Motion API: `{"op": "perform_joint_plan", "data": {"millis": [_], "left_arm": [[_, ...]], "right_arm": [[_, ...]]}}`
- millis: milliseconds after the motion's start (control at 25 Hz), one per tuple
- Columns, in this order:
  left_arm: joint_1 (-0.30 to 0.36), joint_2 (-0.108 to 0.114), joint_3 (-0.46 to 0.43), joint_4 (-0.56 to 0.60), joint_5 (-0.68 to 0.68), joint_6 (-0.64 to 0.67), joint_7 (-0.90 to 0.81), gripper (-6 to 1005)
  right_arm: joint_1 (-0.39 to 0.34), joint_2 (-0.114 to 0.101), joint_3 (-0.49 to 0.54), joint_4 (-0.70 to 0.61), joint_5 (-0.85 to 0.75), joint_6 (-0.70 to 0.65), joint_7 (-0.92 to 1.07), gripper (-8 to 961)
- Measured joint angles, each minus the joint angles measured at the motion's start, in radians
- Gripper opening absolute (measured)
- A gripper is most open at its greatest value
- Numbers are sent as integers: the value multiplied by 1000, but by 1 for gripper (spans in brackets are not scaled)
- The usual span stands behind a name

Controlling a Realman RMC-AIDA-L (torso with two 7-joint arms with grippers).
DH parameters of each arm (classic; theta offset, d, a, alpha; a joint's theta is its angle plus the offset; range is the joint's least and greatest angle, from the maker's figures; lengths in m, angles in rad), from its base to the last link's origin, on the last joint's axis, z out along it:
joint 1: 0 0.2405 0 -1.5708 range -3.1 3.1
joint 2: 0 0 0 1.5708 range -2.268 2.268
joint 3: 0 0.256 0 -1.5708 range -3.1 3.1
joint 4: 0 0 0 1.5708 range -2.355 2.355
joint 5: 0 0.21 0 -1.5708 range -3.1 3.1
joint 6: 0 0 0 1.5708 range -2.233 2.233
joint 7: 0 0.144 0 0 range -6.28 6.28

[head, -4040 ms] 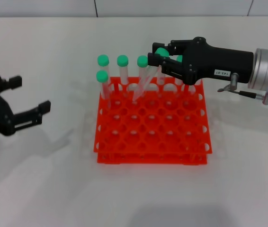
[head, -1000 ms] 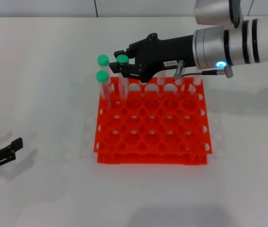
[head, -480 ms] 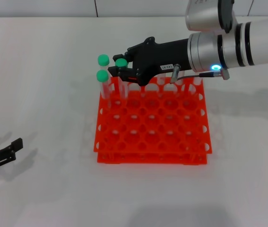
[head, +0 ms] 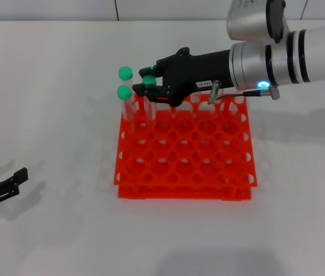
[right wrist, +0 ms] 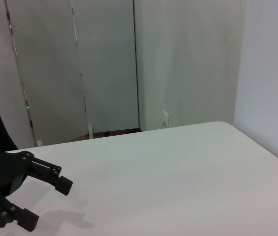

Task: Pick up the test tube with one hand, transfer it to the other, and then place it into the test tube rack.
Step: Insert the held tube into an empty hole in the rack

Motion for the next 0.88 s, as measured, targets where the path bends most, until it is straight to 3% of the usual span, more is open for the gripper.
{"op": "perform_joint_plan", "data": {"millis": [560, 880], "left_arm": [[-1, 2, 0, 0, 1, 5, 0, 893], [-11, 2, -13, 0, 3, 13, 1, 893]], "right_arm": [[-2, -4, 1, -6, 6, -16, 0, 545], [-105, -16, 67, -71, -1, -124, -27, 549]]}}
